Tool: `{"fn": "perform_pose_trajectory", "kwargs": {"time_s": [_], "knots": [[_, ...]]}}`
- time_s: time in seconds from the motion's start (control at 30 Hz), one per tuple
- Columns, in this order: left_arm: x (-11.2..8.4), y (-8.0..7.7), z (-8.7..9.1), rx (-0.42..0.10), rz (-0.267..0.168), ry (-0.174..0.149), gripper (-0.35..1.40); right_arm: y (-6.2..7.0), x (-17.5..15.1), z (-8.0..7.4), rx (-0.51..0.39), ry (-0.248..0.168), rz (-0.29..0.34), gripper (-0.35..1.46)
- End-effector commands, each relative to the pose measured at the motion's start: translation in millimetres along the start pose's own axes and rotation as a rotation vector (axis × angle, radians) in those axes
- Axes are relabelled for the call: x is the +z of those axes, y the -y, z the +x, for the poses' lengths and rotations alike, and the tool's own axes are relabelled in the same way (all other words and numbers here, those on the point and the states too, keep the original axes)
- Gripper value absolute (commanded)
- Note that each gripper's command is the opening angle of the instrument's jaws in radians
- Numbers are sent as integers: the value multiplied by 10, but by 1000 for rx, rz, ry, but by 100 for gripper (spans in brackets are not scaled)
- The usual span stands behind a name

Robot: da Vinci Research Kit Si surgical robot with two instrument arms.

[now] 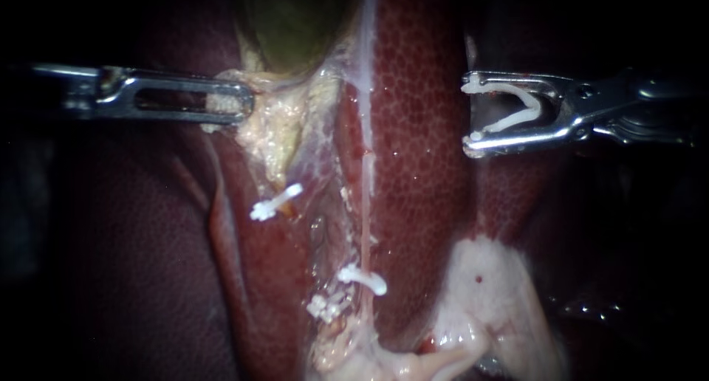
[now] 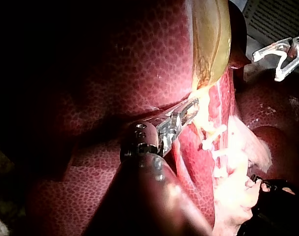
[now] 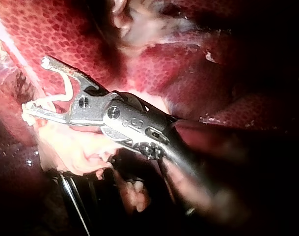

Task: Clipping second clip right tube

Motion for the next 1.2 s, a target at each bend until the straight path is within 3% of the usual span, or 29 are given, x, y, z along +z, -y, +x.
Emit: {"fn": "perform_pose_trajectory", "kwargs": {"time_s": [0.03, 0.2, 0.53, 0.73, 0.83, 0.97, 1.2], "knots": [[-5, 0, -4, -2, -2, 9, -35, 0, 0, 0, 0, 0, 0, 60], [-18, 1, -12, 2, -2, 20, -35, 0, 0, 0, 0, 0, 0, 60], [-17, 3, -10, 2, -5, 22, -35, 1, 1, -2, -2, 0, 3, 60], [-17, 2, -9, 2, -5, 22, -35, 2, 10, -15, -15, -1, 10, 60], [-17, 2, -9, 2, -5, 22, -35, 3, 21, -32, -25, -4, 16, 59], [-18, 2, -9, 2, -4, 22, -35, 3, 47, -66, -1, -3, 44, 59], [-19, 2, -9, 2, -4, 21, -35, 10, 93, -136, 68, 91, 83, 58]]}}
